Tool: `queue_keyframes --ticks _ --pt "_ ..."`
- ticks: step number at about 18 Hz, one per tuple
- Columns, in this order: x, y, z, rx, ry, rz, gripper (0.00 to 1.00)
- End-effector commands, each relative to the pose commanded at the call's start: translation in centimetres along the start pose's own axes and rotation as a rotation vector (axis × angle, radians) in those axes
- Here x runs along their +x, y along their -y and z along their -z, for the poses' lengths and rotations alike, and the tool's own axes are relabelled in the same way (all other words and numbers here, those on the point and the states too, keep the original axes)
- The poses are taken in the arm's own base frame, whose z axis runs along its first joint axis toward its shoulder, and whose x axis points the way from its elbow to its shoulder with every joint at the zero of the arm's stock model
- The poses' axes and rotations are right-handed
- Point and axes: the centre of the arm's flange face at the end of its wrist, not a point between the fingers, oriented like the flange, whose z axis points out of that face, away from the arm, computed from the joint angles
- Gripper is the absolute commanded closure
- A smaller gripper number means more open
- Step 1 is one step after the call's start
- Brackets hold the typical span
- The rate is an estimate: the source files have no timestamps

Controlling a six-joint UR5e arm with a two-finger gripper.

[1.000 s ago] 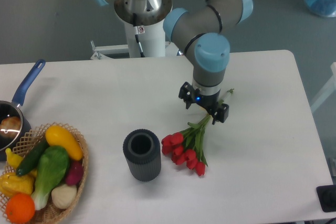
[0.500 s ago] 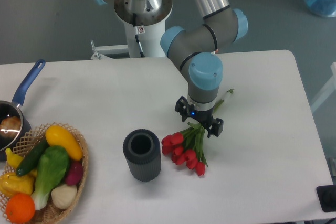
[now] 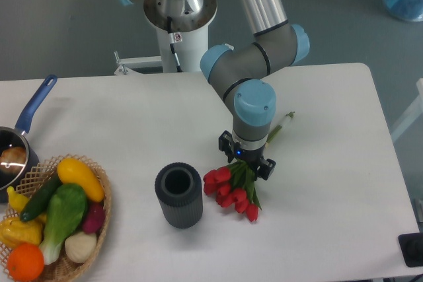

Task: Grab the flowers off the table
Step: 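Close the gripper around the green tulip stems, then lift the gripped tulips up off the table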

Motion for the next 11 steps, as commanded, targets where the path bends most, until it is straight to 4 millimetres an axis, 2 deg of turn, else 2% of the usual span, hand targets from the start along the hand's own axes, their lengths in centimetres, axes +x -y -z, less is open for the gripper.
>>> queue_keyframes --ticks 3,8,11 --pt "-0.3 -0.2 1.2 0.005 0.018 0.006 1.0" --pt "-1.9 0.4 6.4 0.041 0.101 0.02 1.0" --pt "-3.4 -0.5 9.1 0.053 0.123 0.05 1.0"
